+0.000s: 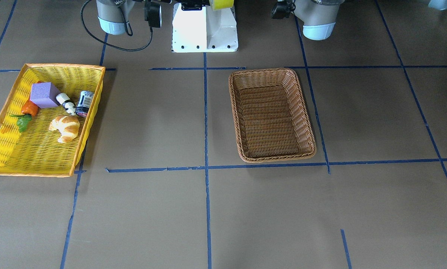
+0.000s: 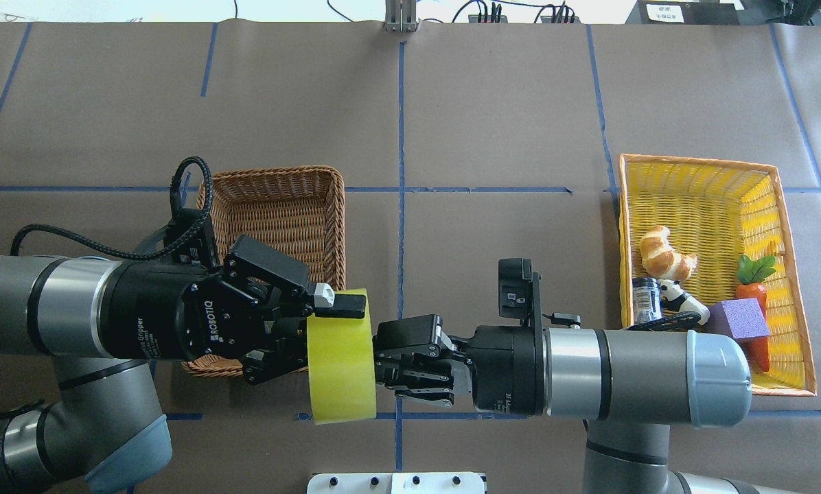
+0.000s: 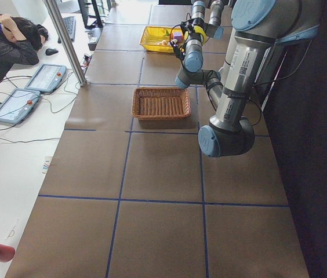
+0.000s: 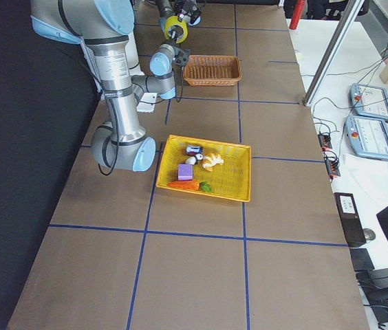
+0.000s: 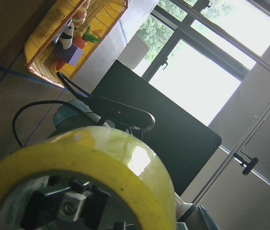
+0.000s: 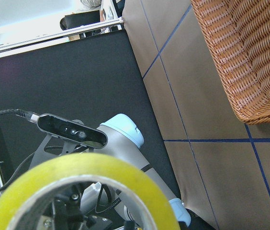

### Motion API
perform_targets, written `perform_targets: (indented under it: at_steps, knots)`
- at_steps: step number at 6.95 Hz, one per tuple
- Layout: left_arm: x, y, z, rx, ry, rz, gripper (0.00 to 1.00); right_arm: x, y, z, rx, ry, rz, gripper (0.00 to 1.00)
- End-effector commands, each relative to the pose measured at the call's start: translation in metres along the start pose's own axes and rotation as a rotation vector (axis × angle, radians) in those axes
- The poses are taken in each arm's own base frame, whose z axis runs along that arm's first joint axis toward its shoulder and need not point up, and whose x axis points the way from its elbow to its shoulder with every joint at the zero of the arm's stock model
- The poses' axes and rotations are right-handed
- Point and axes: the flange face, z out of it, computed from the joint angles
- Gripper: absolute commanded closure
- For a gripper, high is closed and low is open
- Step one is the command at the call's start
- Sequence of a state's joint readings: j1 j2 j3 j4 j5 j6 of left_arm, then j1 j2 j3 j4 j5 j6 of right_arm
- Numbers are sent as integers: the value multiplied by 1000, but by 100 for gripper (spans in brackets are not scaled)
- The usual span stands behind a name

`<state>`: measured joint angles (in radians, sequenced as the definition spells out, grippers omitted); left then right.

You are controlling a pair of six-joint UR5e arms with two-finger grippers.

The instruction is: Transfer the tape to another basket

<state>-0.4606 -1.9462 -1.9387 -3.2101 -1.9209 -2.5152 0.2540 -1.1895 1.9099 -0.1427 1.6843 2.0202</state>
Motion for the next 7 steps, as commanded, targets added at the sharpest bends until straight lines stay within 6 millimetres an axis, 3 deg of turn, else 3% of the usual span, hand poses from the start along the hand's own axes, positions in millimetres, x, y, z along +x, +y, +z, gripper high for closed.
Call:
perform_targets:
  at_steps: [1, 3, 5, 7]
  knots:
    - [-2, -2, 1, 7, -8, -9, 100, -1, 0, -1, 1, -3, -1, 0]
    - [-1, 1, -4, -1, -13, -9, 100, -1, -1, -1, 3, -2, -3, 0]
    - [33, -17, -40, 28, -153, 60, 100, -4, -6, -5, 11, -1, -12, 0]
    - [52, -38, -57, 124, -250, 49, 100, -16, -39, -21, 26, 59, -59, 0]
